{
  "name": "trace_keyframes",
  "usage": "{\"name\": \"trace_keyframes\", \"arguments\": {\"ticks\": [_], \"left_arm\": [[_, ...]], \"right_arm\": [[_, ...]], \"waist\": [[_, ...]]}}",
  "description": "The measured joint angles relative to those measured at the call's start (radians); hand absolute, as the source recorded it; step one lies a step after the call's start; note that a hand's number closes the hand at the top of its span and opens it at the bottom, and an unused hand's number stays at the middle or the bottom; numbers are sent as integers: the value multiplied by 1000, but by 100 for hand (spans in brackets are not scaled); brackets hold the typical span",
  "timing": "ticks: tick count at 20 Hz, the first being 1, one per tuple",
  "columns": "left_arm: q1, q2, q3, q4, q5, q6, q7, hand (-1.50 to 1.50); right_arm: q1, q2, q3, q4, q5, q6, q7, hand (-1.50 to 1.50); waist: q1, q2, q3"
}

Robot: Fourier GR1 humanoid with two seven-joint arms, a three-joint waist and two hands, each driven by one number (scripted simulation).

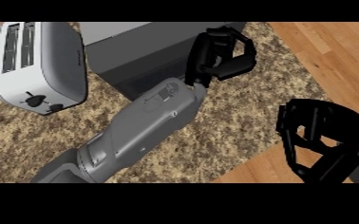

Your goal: Pick up the milk, place it into the microwave and close the microwave

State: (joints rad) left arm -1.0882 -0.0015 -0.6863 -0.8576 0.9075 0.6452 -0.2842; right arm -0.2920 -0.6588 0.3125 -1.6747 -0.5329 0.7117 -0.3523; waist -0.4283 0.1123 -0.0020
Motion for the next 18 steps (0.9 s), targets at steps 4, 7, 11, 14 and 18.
{"name": "trace_keyframes", "arguments": {"ticks": [4,7,11,14,18], "left_arm": [[5,0,8,-18,75,-72,2,150],[12,0,5,-19,116,-125,-3,150],[18,0,-7,-10,150,-196,-17,150],[15,0,-16,-1,169,-248,-25,150],[13,0,-27,11,189,-318,-38,150]], "right_arm": [[40,12,30,-34,-8,-4,10,150],[73,26,48,-63,-11,-13,9,150],[110,41,64,-105,-7,-31,7,150],[138,56,80,-136,-1,-49,6,150],[173,69,97,-177,14,-75,10,150]], "waist": [[15,0,4],[29,-5,7],[48,-11,7],[62,-13,8],[79,-16,7]]}}
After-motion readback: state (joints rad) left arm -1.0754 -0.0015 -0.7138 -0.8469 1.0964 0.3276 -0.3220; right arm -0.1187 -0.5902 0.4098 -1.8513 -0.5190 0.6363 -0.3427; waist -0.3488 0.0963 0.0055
